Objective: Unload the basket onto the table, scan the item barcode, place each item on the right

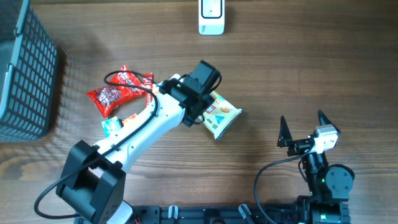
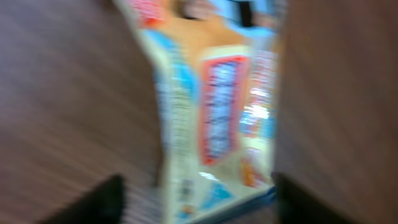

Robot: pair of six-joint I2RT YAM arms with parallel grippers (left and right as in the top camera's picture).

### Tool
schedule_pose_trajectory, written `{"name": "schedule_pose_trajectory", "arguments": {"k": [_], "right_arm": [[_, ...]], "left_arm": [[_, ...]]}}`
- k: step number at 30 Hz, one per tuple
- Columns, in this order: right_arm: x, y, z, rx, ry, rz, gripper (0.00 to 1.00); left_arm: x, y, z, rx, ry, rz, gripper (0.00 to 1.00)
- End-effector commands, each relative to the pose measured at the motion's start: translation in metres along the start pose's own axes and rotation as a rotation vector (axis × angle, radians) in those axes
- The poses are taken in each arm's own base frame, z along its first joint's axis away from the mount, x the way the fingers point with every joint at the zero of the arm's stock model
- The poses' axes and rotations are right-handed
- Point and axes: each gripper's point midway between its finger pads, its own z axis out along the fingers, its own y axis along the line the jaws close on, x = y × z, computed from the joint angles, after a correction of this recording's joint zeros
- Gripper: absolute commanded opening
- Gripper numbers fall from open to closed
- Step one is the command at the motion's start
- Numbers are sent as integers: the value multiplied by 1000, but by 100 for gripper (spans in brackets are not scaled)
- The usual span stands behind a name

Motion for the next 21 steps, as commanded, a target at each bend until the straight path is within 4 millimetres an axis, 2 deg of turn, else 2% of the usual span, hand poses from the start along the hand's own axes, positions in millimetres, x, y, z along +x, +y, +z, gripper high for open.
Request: {"name": "schedule_pose_trajectory", "arguments": {"k": [1,3,6,14,21], "right_arm": [[0,-1,0,6,1,-9,100],[0,-1,0,6,1,-9,100],[0,-1,0,6,1,-9,100],[0,-1,0,6,1,-9,100],[0,-1,0,6,1,-9,100]], "left_arm": [[9,-46,-6,197,39,134,100],[1,-52,-5,214,-15,143,100],[-4,-48,3,183,-54,139,100],[4,-28,56,51,-21,-30,100],[7,-30,90,38,-19,-29,100]]}}
